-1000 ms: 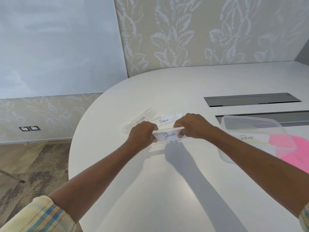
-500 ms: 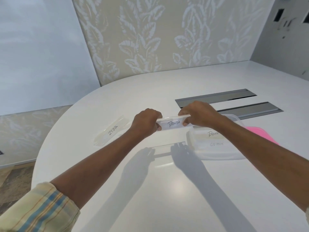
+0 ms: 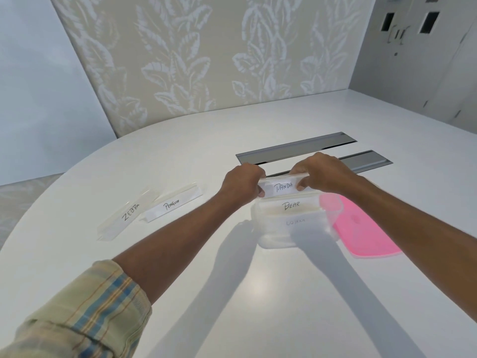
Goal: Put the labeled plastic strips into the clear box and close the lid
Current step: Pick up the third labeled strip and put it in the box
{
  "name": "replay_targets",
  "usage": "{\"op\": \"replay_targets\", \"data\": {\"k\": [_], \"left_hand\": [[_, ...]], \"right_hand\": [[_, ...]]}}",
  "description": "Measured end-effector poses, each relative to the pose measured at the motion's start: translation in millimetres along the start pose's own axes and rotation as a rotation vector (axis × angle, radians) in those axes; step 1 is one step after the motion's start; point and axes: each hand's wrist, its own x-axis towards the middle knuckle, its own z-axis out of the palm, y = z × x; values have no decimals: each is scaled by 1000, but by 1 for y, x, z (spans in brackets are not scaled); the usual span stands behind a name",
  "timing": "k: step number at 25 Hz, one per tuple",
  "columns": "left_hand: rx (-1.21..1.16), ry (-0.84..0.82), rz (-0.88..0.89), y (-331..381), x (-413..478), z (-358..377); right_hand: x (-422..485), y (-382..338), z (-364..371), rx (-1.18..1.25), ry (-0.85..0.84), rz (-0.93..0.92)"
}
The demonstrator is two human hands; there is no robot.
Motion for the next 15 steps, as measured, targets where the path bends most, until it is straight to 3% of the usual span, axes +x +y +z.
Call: {"op": "replay_targets", "data": {"k": [15], "left_hand": [[74, -180, 11, 29, 53, 51]], "right_hand": [[11, 59, 38, -41, -122, -20]]}}
